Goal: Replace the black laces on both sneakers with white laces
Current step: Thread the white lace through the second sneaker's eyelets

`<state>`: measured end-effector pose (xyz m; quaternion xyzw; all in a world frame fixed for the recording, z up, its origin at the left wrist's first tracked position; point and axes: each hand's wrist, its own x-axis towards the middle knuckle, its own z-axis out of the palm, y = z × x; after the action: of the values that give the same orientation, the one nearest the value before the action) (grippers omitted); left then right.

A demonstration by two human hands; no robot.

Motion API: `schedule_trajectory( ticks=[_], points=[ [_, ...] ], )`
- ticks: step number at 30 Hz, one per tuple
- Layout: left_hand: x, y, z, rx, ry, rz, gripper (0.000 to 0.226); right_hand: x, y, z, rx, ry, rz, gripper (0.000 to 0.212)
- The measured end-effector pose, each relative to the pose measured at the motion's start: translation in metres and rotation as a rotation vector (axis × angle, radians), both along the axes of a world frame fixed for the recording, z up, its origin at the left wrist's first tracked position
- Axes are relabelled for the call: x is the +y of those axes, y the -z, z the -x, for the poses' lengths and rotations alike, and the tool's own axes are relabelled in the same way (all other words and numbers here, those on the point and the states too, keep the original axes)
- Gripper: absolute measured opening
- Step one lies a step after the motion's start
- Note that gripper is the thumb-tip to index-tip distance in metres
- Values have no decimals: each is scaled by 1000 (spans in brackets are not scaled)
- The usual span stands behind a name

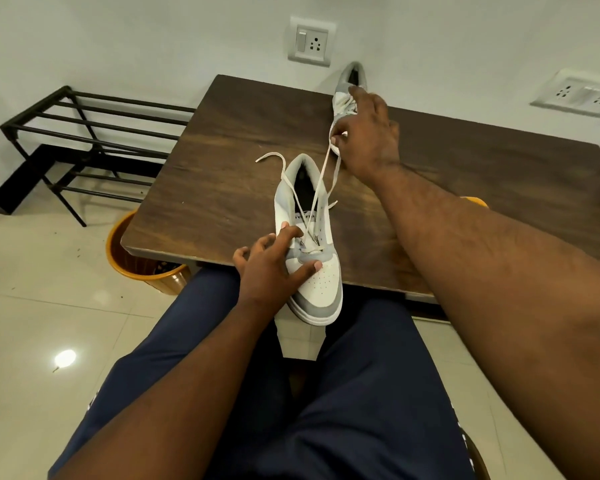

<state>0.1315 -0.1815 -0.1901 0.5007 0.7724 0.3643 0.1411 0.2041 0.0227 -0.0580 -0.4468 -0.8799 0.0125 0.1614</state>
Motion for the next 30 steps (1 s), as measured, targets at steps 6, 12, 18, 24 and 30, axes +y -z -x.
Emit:
schedule_trajectory(
  ticks=[6, 12, 18, 24, 30],
  points=[
    [9, -22, -4, -45, -125, -86, 53, -17, -1, 2, 236, -292, -19, 9],
    [46, -88, 14, -798, -13, -248, 18, -38, -6, 6, 461, -487, -120, 26],
    [46, -144, 39, -1098, -52, -280, 14, -36, 29, -3, 531, -85, 319, 16],
    [50, -198, 52, -1208, -23, -292, 9, -52, 58, 9, 529, -18, 203, 20],
    [62, -246, 57, -1179, -42, -339, 11, -59, 53, 35, 110, 21, 484, 10]
  ],
)
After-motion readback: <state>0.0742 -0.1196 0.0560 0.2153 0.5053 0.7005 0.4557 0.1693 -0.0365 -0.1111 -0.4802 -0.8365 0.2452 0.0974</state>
